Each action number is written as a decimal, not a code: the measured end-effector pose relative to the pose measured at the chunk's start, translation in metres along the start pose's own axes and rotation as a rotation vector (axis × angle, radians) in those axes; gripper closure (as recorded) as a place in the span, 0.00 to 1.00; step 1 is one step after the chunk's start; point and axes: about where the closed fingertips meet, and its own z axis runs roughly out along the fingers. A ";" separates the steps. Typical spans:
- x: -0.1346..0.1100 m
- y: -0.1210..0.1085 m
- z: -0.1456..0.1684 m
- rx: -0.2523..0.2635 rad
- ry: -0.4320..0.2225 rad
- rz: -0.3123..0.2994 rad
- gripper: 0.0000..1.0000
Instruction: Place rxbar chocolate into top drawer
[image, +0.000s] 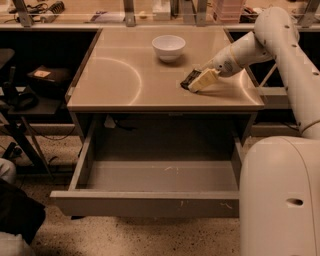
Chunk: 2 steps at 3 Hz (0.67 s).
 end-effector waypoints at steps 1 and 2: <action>-0.002 0.001 -0.003 -0.003 0.001 0.000 0.88; -0.005 0.013 -0.056 0.054 -0.053 -0.043 1.00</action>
Offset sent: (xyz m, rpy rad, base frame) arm -0.1822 -0.0383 0.0120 0.0378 0.0126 0.0420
